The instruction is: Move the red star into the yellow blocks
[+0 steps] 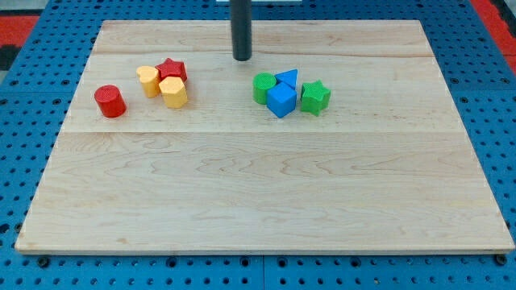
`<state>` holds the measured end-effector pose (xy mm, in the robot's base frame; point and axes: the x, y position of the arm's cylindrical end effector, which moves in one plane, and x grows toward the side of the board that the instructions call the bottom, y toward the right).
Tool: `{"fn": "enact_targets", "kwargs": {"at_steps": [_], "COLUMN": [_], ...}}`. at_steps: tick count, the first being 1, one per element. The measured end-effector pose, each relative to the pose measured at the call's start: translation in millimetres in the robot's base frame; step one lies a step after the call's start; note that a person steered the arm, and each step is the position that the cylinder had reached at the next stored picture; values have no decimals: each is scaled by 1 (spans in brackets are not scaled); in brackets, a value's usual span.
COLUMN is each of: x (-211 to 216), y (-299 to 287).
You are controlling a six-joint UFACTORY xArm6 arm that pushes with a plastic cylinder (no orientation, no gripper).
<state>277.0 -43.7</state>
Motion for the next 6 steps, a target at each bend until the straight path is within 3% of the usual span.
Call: {"fn": "enact_targets", "kwargs": {"at_steps": [2,3,5,6], "x": [5,32,34,-4], "y": [-66,-74,-77,-67]}}
